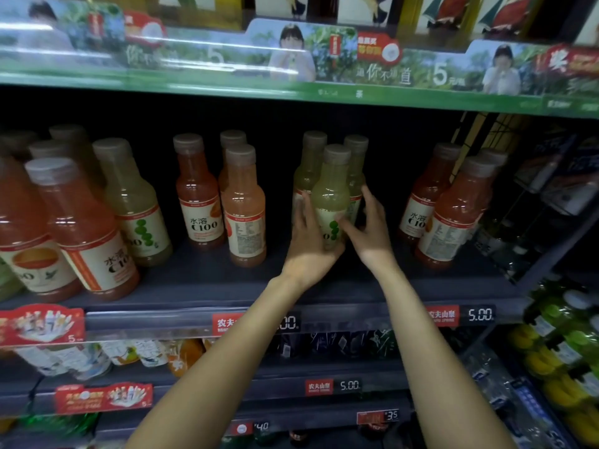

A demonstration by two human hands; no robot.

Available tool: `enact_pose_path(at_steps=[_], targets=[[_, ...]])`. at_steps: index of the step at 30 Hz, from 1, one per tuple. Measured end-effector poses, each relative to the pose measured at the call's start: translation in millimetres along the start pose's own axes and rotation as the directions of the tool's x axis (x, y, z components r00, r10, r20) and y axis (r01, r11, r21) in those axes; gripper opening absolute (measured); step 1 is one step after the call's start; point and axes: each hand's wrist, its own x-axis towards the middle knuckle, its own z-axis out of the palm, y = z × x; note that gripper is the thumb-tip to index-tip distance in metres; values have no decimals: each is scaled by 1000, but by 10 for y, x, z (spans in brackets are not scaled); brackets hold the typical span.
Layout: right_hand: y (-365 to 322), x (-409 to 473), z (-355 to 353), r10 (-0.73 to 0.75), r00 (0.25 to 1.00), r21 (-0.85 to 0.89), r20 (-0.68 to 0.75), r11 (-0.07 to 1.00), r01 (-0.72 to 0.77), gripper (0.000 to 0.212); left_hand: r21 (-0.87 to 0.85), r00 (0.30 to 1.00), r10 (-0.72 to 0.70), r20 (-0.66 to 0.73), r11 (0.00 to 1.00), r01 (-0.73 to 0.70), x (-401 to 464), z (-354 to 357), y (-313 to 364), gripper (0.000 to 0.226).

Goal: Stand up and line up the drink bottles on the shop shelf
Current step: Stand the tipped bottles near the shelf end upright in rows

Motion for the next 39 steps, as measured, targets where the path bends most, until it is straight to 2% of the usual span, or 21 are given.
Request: enact_pose_path(at_steps=[2,3,6,8,10,13,16,19,23,25,27,29,31,34,37,39], targets=[[-58,-213,77,-171,976,-84,-133,983,161,57,34,997,75,-2,997,-75,-220,-195,26,83],[-105,-336,152,-253,952,-119,-172,965,235,49,59,990,134,-53,990,-131,-361,-326,16,71],[-285,-580,394,-398,901,-144,-174,915,377,35,114,902,266,-339,964,-241,-670,-748,-83,38],[-400,-617,560,-466,878,-178,-112,879,443,34,183,819,282,-500,959,-218,-690,-1006,-273,33],[-490,-589,741,-487,872,-208,-46,858,469,36,186,795,231,-561,971,-151,-581,-1249,-517,46],[-530,-511,1013,-472,881,-263,34,846,463,46,164,825,130,-549,985,-46,-301,-1488,-746,73],[-525,-412,1236,-482,872,-257,86,835,487,51,198,870,73,-488,980,29,-72,-1495,-788,89],[-547,-352,1372,-477,870,-317,123,812,490,50,167,908,36,-416,985,37,13,-1431,-811,95],[-544,-318,1415,-443,889,-320,116,830,456,44,174,905,37,-425,984,42,-27,-1442,-849,92],[-519,-309,1407,-452,884,-305,118,831,465,40,167,909,55,-414,986,17,-127,-1479,-859,94],[-503,-330,1394,-453,885,-289,113,837,465,40,90,918,90,-386,994,-60,-275,-1525,-856,96],[-500,-421,1375,-448,893,-267,43,856,443,43,-17,928,103,-358,993,-117,-462,-1566,-832,97],[-501,-603,1327,-444,895,-251,-36,872,421,46,-25,933,98,-347,993,-114,-638,-1583,-779,98],[-513,-924,1228,-426,905,-178,-1,890,419,57,2,920,162,-358,985,-173,-832,-1500,-630,92],[-478,-1111,1051,-409,912,12,19,913,409,68,-12,909,243,-338,965,-263,-872,-1256,-369,87],[-419,-1153,857,-390,921,44,2,920,390,87,-50,911,282,-303,949,-310,-809,-1036,-112,87]])
